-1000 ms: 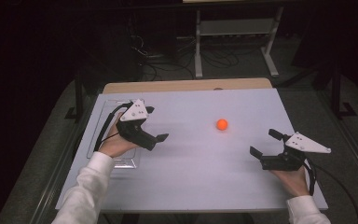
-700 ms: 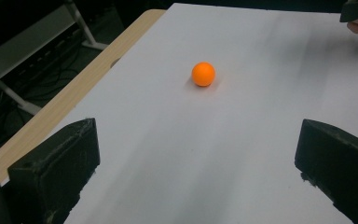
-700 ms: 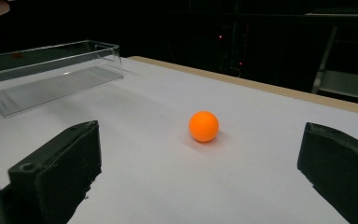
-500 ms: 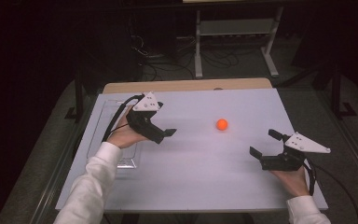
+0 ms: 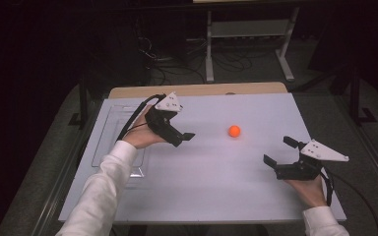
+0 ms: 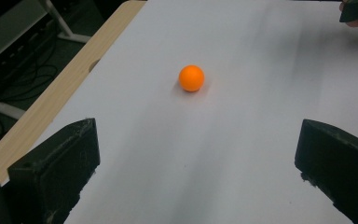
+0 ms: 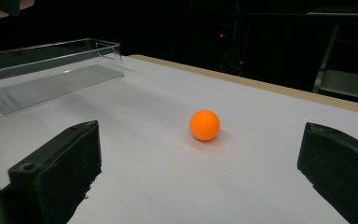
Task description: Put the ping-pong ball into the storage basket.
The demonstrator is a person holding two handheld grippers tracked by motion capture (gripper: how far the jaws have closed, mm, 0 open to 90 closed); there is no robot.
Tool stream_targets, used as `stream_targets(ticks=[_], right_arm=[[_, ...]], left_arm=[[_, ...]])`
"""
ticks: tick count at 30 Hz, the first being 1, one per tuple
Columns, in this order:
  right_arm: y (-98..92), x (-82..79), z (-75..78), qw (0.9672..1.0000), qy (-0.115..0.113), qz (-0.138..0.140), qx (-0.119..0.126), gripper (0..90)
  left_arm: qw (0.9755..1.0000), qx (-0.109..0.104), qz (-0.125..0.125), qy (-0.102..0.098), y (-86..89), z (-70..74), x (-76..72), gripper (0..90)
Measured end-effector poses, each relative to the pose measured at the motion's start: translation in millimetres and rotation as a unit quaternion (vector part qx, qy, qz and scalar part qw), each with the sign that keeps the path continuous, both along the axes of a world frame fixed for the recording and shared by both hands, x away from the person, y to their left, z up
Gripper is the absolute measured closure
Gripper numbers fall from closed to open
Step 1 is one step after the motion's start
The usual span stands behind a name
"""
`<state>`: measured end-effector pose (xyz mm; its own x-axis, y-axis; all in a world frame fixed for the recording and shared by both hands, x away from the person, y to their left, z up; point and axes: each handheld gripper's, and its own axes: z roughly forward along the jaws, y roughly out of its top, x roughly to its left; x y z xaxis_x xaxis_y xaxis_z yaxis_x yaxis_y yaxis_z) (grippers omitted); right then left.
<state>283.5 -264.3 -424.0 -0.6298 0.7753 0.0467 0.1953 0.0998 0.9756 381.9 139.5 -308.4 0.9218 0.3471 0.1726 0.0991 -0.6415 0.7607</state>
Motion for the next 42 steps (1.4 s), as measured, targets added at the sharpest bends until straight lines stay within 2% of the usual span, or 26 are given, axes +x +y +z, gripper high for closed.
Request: stream_targets(ticks=[8,12,14,16,28,36,42], right_arm=[[-0.1,0.2,-0.1,1.0,0.0,0.0,0.0,0.0],[-0.2,0.0,-0.1,1.0,0.0,0.0,0.0,0.0],[-0.3,-0.2,0.0,1.0,0.0,-0.001,0.0,0.0],[-0.5,-0.3,0.0,1.0,0.001,-0.001,0.001,0.0],[-1.2,0.1,-0.6,1.0,0.002,-0.001,0.001,0.0],[-1.4,-0.3,-0.5,1.0,0.002,-0.002,0.002,0.0],[-1.7,-0.4,-0.4,1.0,0.002,-0.003,0.003,0.0]], left_arm=[[0.9999,0.012,-0.01,0.007,-12.7,-2.3,8.2,0.0],[0.9999,0.008,-0.012,0.009,-18.7,-3.4,11.8,0.0],[0.9997,0.015,-0.017,0.01,-21.0,-3.6,13.4,0.0],[0.9997,0.014,-0.018,0.012,-23.8,-5.1,14.9,0.0],[0.9994,0.02,-0.021,0.019,-32.7,-6.9,24.3,0.0],[0.999,0.03,-0.026,0.022,-37.8,-8.2,29.2,0.0],[0.9981,0.046,-0.032,0.025,-45.9,-12.1,33.7,0.0]])
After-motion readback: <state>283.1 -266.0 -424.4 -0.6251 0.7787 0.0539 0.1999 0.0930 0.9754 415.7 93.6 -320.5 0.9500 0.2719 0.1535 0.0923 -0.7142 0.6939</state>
